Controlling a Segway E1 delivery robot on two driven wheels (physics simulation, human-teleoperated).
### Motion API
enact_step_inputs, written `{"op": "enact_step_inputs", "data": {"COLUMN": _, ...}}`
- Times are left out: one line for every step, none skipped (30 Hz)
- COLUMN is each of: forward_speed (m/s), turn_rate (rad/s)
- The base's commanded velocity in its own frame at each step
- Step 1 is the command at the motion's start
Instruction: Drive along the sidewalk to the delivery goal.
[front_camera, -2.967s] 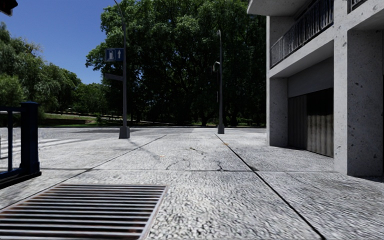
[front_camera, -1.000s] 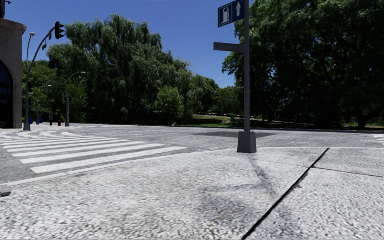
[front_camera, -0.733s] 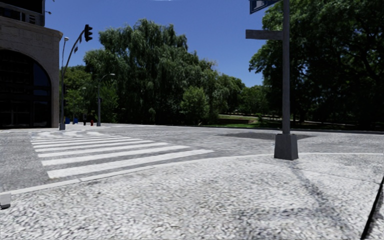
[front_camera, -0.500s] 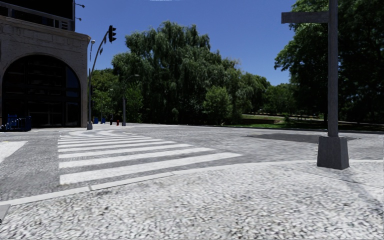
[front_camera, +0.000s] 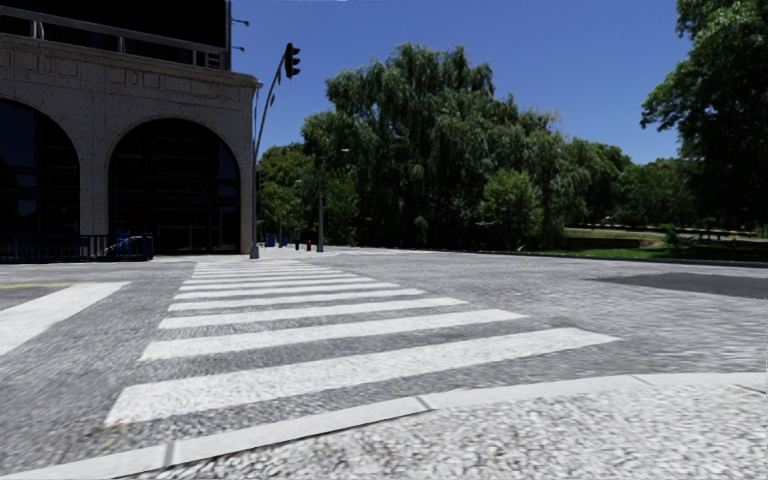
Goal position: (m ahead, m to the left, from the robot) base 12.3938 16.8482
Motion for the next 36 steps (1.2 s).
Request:
{"op": "enact_step_inputs", "data": {"forward_speed": 1.97, "turn_rate": 0.0}}
{"op": "enact_step_inputs", "data": {"forward_speed": 1.97, "turn_rate": 0.0}}
{"op": "enact_step_inputs", "data": {"forward_speed": 1.97, "turn_rate": 0.0}}
{"op": "enact_step_inputs", "data": {"forward_speed": 1.97, "turn_rate": 0.0}}
{"op": "enact_step_inputs", "data": {"forward_speed": 1.97, "turn_rate": 0.0}}
{"op": "enact_step_inputs", "data": {"forward_speed": 1.97, "turn_rate": 0.0}}
{"op": "enact_step_inputs", "data": {"forward_speed": 1.97, "turn_rate": 0.0}}
{"op": "enact_step_inputs", "data": {"forward_speed": 1.97, "turn_rate": 0.0}}
{"op": "enact_step_inputs", "data": {"forward_speed": 1.97, "turn_rate": 0.13}}
{"op": "enact_step_inputs", "data": {"forward_speed": 1.97, "turn_rate": 0.25}}
{"op": "enact_step_inputs", "data": {"forward_speed": 1.97, "turn_rate": 0.29}}
{"op": "enact_step_inputs", "data": {"forward_speed": 1.97, "turn_rate": 0.29}}
{"op": "enact_step_inputs", "data": {"forward_speed": 1.97, "turn_rate": 0.3}}
{"op": "enact_step_inputs", "data": {"forward_speed": 1.97, "turn_rate": 0.3}}
{"op": "enact_step_inputs", "data": {"forward_speed": 1.97, "turn_rate": 0.33}}
{"op": "enact_step_inputs", "data": {"forward_speed": 1.97, "turn_rate": 0.33}}
{"op": "enact_step_inputs", "data": {"forward_speed": 1.97, "turn_rate": 0.35}}
{"op": "enact_step_inputs", "data": {"forward_speed": 1.97, "turn_rate": 0.36}}
{"op": "enact_step_inputs", "data": {"forward_speed": 1.97, "turn_rate": 0.36}}
{"op": "enact_step_inputs", "data": {"forward_speed": 1.97, "turn_rate": 0.37}}
{"op": "enact_step_inputs", "data": {"forward_speed": 1.97, "turn_rate": 0.38}}
{"op": "enact_step_inputs", "data": {"forward_speed": 1.97, "turn_rate": 0.39}}
{"op": "enact_step_inputs", "data": {"forward_speed": 1.97, "turn_rate": 0.39}}
{"op": "enact_step_inputs", "data": {"forward_speed": 1.97, "turn_rate": 0.4}}
{"op": "enact_step_inputs", "data": {"forward_speed": 1.97, "turn_rate": 0.4}}
{"op": "enact_step_inputs", "data": {"forward_speed": 1.97, "turn_rate": 0.4}}
{"op": "enact_step_inputs", "data": {"forward_speed": 1.97, "turn_rate": 0.4}}
{"op": "enact_step_inputs", "data": {"forward_speed": 1.97, "turn_rate": 0.4}}
{"op": "enact_step_inputs", "data": {"forward_speed": 1.97, "turn_rate": 0.4}}
{"op": "enact_step_inputs", "data": {"forward_speed": 1.97, "turn_rate": 0.4}}
{"op": "enact_step_inputs", "data": {"forward_speed": 1.97, "turn_rate": 0.4}}
{"op": "enact_step_inputs", "data": {"forward_speed": 1.97, "turn_rate": 0.4}}
{"op": "enact_step_inputs", "data": {"forward_speed": 1.97, "turn_rate": 0.41}}
{"op": "enact_step_inputs", "data": {"forward_speed": 1.97, "turn_rate": 0.41}}
{"op": "enact_step_inputs", "data": {"forward_speed": 1.97, "turn_rate": 0.41}}
{"op": "enact_step_inputs", "data": {"forward_speed": 1.97, "turn_rate": 0.41}}
